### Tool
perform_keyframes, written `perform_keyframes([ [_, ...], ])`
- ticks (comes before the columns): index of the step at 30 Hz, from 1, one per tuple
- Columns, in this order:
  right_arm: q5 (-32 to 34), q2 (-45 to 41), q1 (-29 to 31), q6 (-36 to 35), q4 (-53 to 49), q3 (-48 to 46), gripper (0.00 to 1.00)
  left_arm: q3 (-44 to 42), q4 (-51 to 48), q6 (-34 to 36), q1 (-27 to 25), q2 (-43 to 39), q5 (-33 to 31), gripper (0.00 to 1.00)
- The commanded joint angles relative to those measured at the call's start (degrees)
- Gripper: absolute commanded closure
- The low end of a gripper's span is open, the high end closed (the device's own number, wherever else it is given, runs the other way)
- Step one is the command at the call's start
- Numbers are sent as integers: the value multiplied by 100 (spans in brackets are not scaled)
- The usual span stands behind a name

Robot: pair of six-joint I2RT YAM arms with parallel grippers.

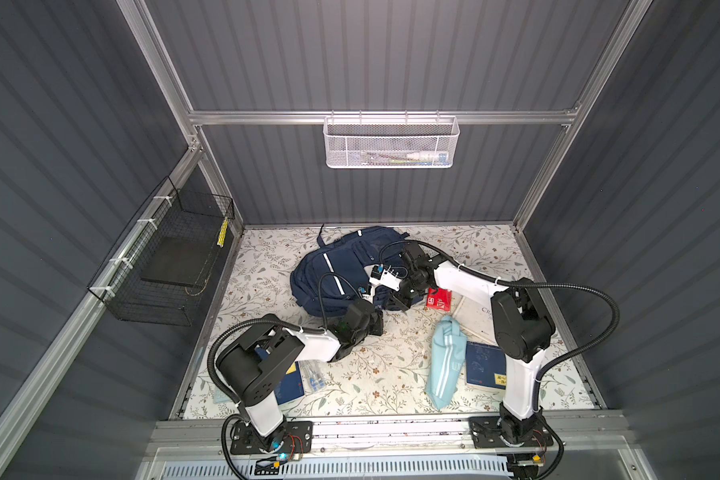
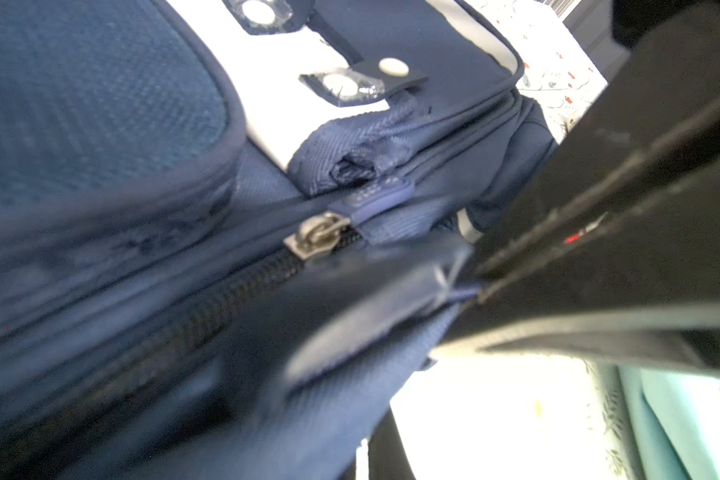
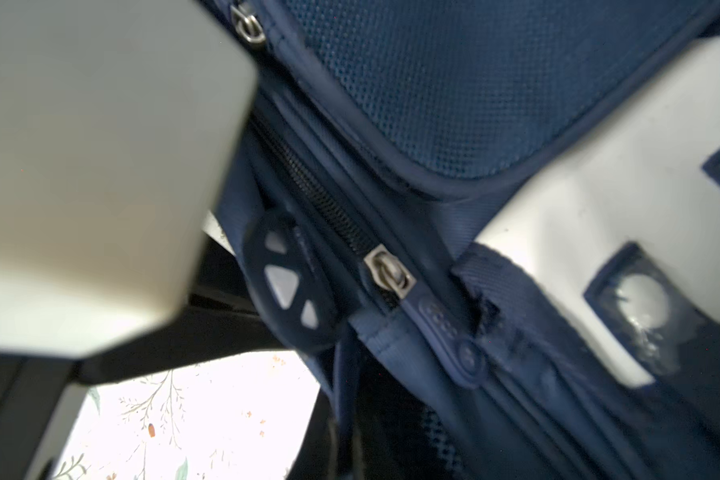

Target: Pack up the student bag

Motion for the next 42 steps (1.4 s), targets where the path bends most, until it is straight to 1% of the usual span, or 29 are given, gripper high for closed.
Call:
perform_keyframes([
  [1, -73, -211, -46, 94, -151, 121, 100, -41, -469, -207, 14, -411, -280, 100],
  [3, 28, -207, -49, 101, -183, 129, 100, -32, -732, -275, 10, -554, -310, 100],
  [6, 448, -207, -50, 72, -222, 125, 100, 62, -1312, -416, 12, -827, -259, 100],
  [8, 563, -213, -48, 64, -289, 137, 100, 179, -1696, -493, 16, -927, -199, 100],
  [12, 669, -259, -23, 63, -282, 47, 100, 150, -1943, -640, 29, -1119, -115, 100],
  [15, 667, -332, -16, 106, -171, -91, 100, 49, -2095, -712, 158, -1279, -109, 100],
  [17, 599, -397, -14, 134, -139, -168, 100, -68, -2130, -719, 306, -1481, -93, 100],
  [20, 478, -487, -4, 205, 27, -317, 99, -124, -2164, -631, 335, -1635, -44, 100],
  [22, 415, -488, 54, 353, 150, -323, 91, -123, -1879, -585, 343, -1476, 317, 100],
  [23, 458, -497, 115, 402, 252, -355, 85, -93, -1777, -613, 336, -1355, 450, 100],
  [25, 785, -551, 268, 452, 495, -503, 69, -93, -1606, -752, 340, -1171, 610, 100],
  [26, 937, -618, 344, 429, 670, -652, 64, -125, -1528, -806, 336, -1125, 613, 100],
  [27, 1178, -682, 413, 408, 849, -811, 60, -160, -1478, -848, 336, -1102, 601, 100],
  [28, 1279, -762, 482, 374, 1090, -1007, 57, -192, -1451, -854, 335, -1092, 558, 100],
  [30, 1301, -848, 581, 186, 1447, -1306, 54, -174, -1451, -830, 339, -1056, 502, 100],
  [32, 1674, -764, 728, -57, 1494, -1356, 53, -123, -1557, -753, 336, -1006, 453, 100],
  [34, 2044, -565, 787, -215, 1439, -1268, 52, -149, -1500, -744, 341, -974, 447, 100],
  [37, 2352, -271, 780, -194, 1451, -1050, 52, -165, -1458, -734, 342, -924, 456, 100],
  [38, 2461, -182, 787, -139, 1455, -956, 54, -174, -1430, -731, 335, -894, 476, 100],
  [39, 2403, -96, 779, -113, 1341, -827, 58, -179, -1402, -727, 335, -847, 495, 100],
  [41, 2370, 22, 774, -109, 1293, -705, 69, -184, -1374, -740, 337, -756, 512, 100],
  [42, 2335, 47, 769, -134, 1246, -670, 80, -199, -1352, -765, 341, -732, 500, 100],
])
